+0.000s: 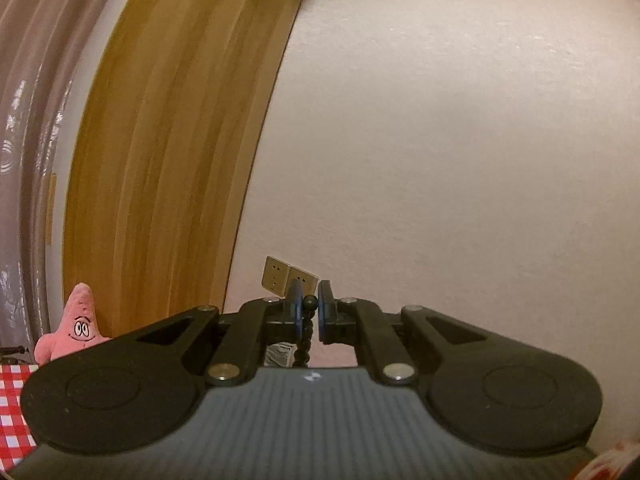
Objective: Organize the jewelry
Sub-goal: 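Lift the bead necklace high and lower it into the tray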
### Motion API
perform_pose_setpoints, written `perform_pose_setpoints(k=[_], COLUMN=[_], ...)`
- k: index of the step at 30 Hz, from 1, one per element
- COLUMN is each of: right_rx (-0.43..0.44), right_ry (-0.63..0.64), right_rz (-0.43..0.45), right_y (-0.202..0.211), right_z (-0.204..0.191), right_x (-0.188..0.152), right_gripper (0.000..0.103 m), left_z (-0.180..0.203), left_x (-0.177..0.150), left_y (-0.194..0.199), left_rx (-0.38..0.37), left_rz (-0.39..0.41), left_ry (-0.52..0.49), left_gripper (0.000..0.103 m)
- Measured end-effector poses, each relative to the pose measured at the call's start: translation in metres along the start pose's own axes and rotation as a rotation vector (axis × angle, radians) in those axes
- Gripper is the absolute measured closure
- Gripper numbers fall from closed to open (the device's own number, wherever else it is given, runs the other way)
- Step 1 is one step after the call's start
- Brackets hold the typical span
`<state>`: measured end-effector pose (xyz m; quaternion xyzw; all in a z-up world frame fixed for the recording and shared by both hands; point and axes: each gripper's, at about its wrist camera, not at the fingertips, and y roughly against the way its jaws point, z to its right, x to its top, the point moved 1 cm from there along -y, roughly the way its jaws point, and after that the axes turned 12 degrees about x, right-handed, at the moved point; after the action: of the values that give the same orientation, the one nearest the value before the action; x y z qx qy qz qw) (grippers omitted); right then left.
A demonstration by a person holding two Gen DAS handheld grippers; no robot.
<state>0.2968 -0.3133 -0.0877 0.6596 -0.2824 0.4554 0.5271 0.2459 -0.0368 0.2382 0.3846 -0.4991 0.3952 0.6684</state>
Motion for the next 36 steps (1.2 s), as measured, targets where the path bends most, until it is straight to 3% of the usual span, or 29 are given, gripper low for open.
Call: perform_pose_setpoints(k=[21,27,36], right_rx=[0.014,0.013,0.012], right_ry=[-0.008,-0.014,-0.021], right_rz=[0.02,0.018,0.013], right_y=[-0.001,0.0,0.002], right_z=[-0.001,0.0,0.002], right_x=[0.004,0.003,-0.002], right_gripper=[0.099,0.099,0.099], left_z=[0.039,0.028,0.018], left_x=[0.014,-0.03,-0.155], left_y=[-0.035,-0.063,-0.123], left_rx=[-0.145,-0.136,-0.098], left_rz=[0.058,-0.083,-0.447], left_ry=[-0.032,0.023,0.095], left_gripper=[0.097,0.097,0.097])
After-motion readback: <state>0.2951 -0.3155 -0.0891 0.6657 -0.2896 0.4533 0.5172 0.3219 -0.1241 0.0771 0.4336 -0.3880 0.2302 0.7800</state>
